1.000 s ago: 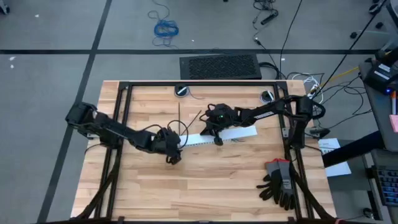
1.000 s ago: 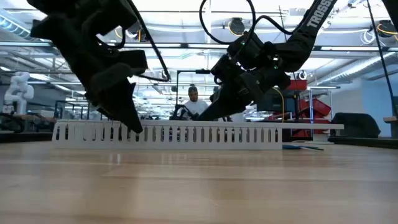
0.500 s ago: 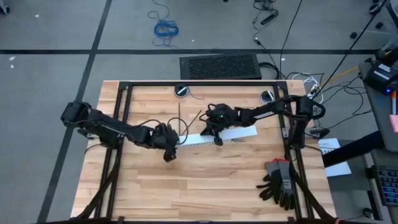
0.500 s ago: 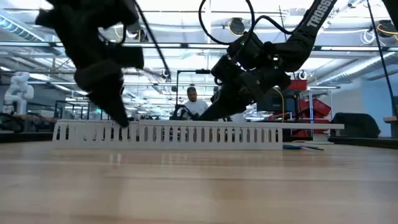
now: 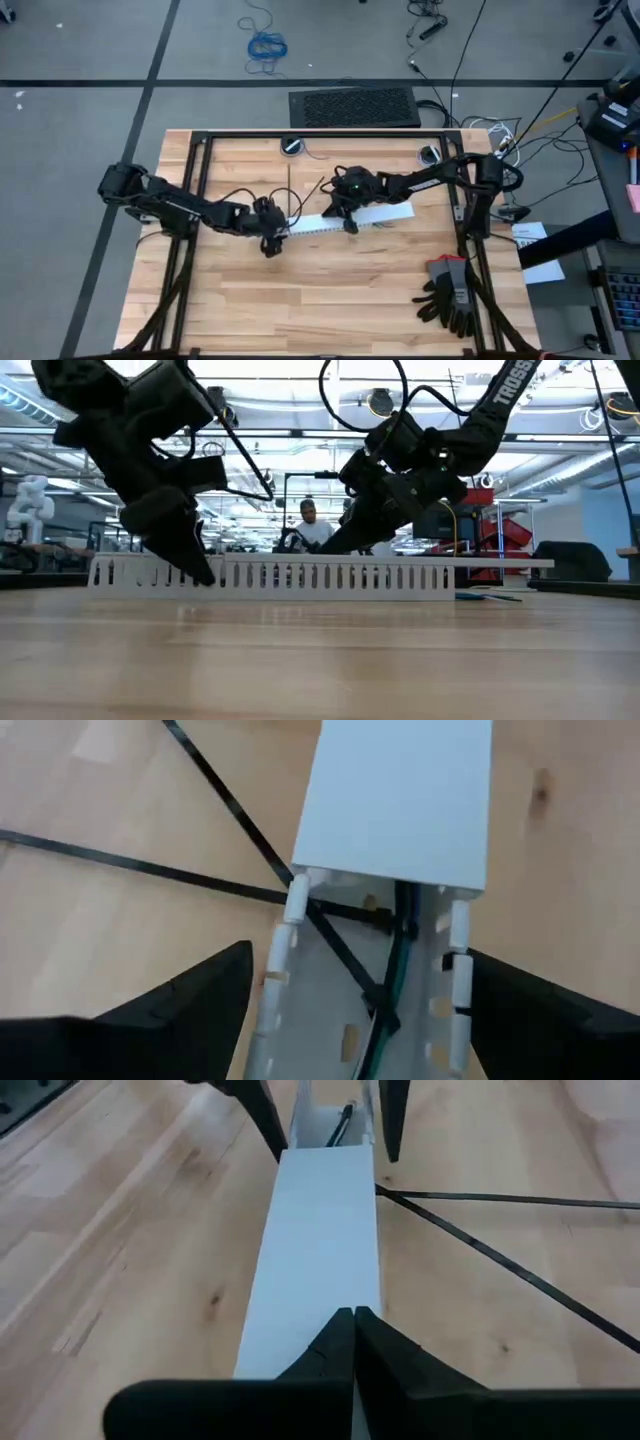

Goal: Ziptie cables
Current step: Close the white cable duct tray the with white cable cover

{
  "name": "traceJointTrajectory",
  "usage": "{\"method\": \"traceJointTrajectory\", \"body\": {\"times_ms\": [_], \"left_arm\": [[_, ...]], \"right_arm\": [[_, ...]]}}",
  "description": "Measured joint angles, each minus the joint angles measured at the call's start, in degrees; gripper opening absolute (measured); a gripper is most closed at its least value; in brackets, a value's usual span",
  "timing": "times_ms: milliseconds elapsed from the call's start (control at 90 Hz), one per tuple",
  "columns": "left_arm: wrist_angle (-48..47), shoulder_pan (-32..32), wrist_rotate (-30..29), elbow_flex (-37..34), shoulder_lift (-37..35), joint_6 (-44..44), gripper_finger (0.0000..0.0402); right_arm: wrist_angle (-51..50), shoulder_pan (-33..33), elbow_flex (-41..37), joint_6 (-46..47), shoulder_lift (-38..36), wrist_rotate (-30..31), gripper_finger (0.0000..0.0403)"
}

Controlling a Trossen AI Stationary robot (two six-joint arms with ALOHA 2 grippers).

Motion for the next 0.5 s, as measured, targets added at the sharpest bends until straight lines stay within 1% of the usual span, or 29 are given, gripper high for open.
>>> {"method": "traceJointTrajectory", "body": {"times_ms": [100,211,411,500], "left_arm": [[5.1,0.0,0.0,-3.0,0.0,0.0,0.0321],[10.9,0.0,0.0,-5.9,0.0,-0.1,0.0307],[15.0,0.0,-0.7,-8.3,0.0,0.5,0.0277],[16.7,0.0,-1.0,-8.9,0.0,0.4,0.027]], "right_arm": [[0.7,0.5,0.0,0.4,0.0,-0.2,0.0],[2.5,1.8,0.0,0.6,0.0,-0.2,0.0],[7.4,4.7,1.1,1.2,1.1,0.2,0.0],[7.4,5.2,3.6,1.3,3.1,2.6,0.0]]}}
